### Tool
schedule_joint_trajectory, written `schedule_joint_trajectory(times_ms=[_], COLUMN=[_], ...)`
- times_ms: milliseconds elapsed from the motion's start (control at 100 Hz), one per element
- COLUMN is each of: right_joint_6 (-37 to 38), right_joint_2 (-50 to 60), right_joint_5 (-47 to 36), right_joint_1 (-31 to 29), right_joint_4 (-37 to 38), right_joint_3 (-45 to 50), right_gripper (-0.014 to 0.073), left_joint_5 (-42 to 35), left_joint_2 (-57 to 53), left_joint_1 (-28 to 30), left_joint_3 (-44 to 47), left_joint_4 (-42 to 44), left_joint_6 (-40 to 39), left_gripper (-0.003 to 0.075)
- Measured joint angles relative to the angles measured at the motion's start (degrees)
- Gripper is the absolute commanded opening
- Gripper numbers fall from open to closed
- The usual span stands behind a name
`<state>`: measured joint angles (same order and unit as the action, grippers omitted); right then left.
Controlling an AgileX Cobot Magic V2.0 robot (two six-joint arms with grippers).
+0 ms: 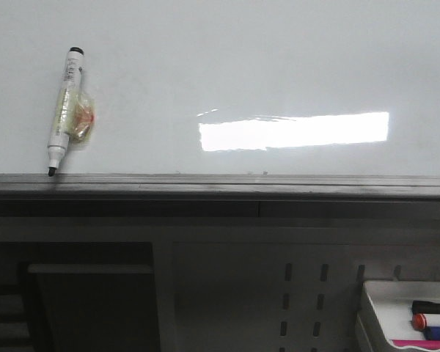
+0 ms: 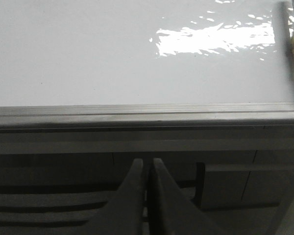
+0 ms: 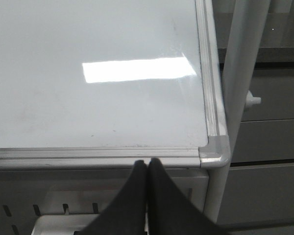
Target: Write number 4 on whiteboard
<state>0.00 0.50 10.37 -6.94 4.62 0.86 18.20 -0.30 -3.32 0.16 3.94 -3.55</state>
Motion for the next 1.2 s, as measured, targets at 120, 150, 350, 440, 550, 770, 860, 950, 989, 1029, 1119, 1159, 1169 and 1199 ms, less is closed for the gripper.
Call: schedule_joint_trajectory(times_ms=[120, 150, 350, 440, 550, 770, 860, 950, 989, 1029, 1119, 1159, 1169, 1199], right_joint_6=[0.0, 0.0, 0.0, 0.0, 0.0, 0.0, 0.0, 0.0, 0.0, 0.0, 0.0, 0.0, 0.0, 0.0], right_joint_2=[0.0, 0.0, -0.2, -3.0, -9.7, -23.6, -26.0, -26.7, -26.7, -26.7, -26.7, -26.7, -26.7, -26.7], right_joint_5=[-0.1, -0.1, 0.6, 2.4, 3.2, 6.5, 5.3, 3.0, 2.2, 1.4, 0.1, 0.0, 0.0, -0.1], right_joint_1=[0.0, 0.0, 0.0, 0.0, 0.0, 0.0, 0.0, 0.0, 0.0, 0.0, 0.0, 0.0, 0.0, 0.0], right_joint_4=[0.0, -0.1, -2.8, -3.9, -7.5, -9.3, -9.4, -9.5, -9.5, -9.5, -9.5, -9.5, -9.5, -9.5], right_joint_3=[0.0, 0.0, 0.0, -0.4, -3.4, -11.6, -12.4, -12.4, -12.4, -12.4, -12.4, -12.4, -12.4, -12.4], right_gripper=[-0.0064, -0.0064, -0.0064, -0.0064, -0.0064, -0.0064, -0.0064, -0.0064, -0.0064, -0.0064, -0.0064, -0.0064, -0.0064, -0.0064], left_joint_5=[-2.5, -3.4, -6.0, -5.5, -2.2, -2.7, -3.4, -3.7, -4.5, -5.7, -9.7, -12.7, -13.3, -16.5], left_joint_2=[0.0, 0.0, 0.0, 0.0, 0.9, 9.3, 12.7, 16.3, 18.0, 19.6, 23.7, 25.7, 26.1, 27.8], left_joint_1=[0.0, 0.0, 0.0, 0.0, 0.0, 0.0, 0.0, 0.0, 0.0, 0.0, 0.0, 0.0, 0.0, 0.0], left_joint_3=[0.0, 0.0, 0.0, 0.0, -1.9, -7.5, -8.8, -10.6, -11.1, -11.3, -11.5, -11.5, -11.5, -11.5], left_joint_4=[0.0, 0.1, 0.1, 0.0, -0.4, -0.7, -2.6, -3.6, -3.9, -3.9, -4.3, -4.4, -4.4, -4.5], left_joint_6=[0.0, 0.0, 0.0, -0.3, -0.5, -0.7, -0.7, -0.7, -0.7, -0.7, -0.7, -0.7, -0.7, -0.7], left_gripper=[-0.002, -0.002, -0.002, -0.002, -0.002, -0.002, -0.0018, 0.0052, 0.0127, 0.0204, 0.0407, 0.0476, 0.0485, 0.0512])
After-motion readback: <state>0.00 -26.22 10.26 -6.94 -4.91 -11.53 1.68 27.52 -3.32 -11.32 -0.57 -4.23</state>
